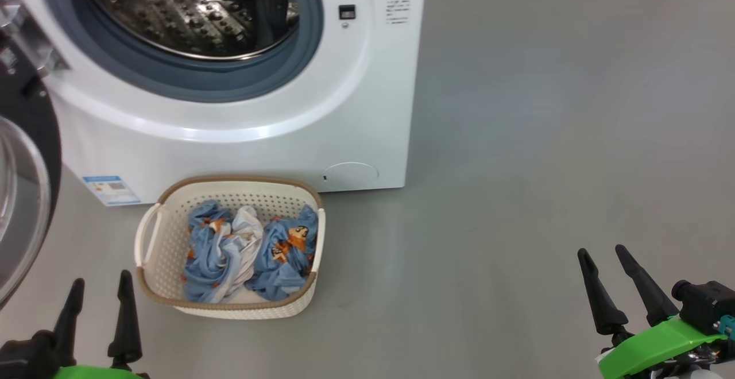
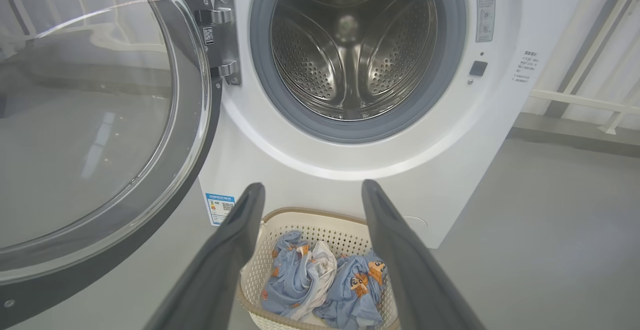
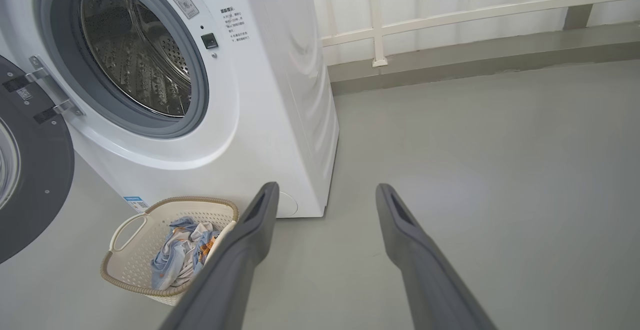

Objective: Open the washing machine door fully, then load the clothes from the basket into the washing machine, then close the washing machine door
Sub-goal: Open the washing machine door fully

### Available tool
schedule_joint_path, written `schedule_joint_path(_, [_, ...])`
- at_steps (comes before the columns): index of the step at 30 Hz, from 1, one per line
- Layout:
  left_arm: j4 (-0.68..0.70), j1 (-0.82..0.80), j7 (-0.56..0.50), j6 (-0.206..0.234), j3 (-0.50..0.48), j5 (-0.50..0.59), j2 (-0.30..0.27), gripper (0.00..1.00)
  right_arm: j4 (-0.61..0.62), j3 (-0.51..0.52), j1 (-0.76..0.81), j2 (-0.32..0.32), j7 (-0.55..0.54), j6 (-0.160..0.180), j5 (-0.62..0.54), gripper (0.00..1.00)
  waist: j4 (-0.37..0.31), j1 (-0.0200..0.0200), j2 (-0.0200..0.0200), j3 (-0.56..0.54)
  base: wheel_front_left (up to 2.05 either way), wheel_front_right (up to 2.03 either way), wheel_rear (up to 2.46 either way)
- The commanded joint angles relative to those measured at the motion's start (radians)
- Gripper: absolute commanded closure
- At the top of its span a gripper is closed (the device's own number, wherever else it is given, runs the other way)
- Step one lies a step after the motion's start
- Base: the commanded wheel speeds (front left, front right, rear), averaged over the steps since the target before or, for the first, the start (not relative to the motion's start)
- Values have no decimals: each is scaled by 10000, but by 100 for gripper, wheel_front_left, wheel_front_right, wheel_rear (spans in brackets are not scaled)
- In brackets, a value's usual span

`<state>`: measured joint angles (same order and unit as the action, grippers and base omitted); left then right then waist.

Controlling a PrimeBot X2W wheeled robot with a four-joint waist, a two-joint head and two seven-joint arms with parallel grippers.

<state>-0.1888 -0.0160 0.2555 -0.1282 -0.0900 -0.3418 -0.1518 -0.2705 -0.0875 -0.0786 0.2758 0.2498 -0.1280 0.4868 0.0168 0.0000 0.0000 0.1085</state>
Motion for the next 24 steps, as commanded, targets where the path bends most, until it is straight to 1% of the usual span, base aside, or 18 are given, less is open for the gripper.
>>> schedule_joint_path(1, [196, -92, 63, -24, -247, -72, -292, 0, 260, -155, 39, 89, 120, -27, 7, 0, -312, 0, 0, -4, 0, 0, 0])
schedule_joint_path(11, [87, -62, 63, -25, 230, -326, -494, 0, 324, 12, 81, 22, 120, -27, 16, 0, -866, 0, 0, -40, 0, 0, 0])
schedule_joint_path(24, [237, -132, 63, -25, 397, -268, -654, 0, 377, 199, 100, -86, 120, -27, -30, 0, -1041, 0, 0, 76, 0, 0, 0])
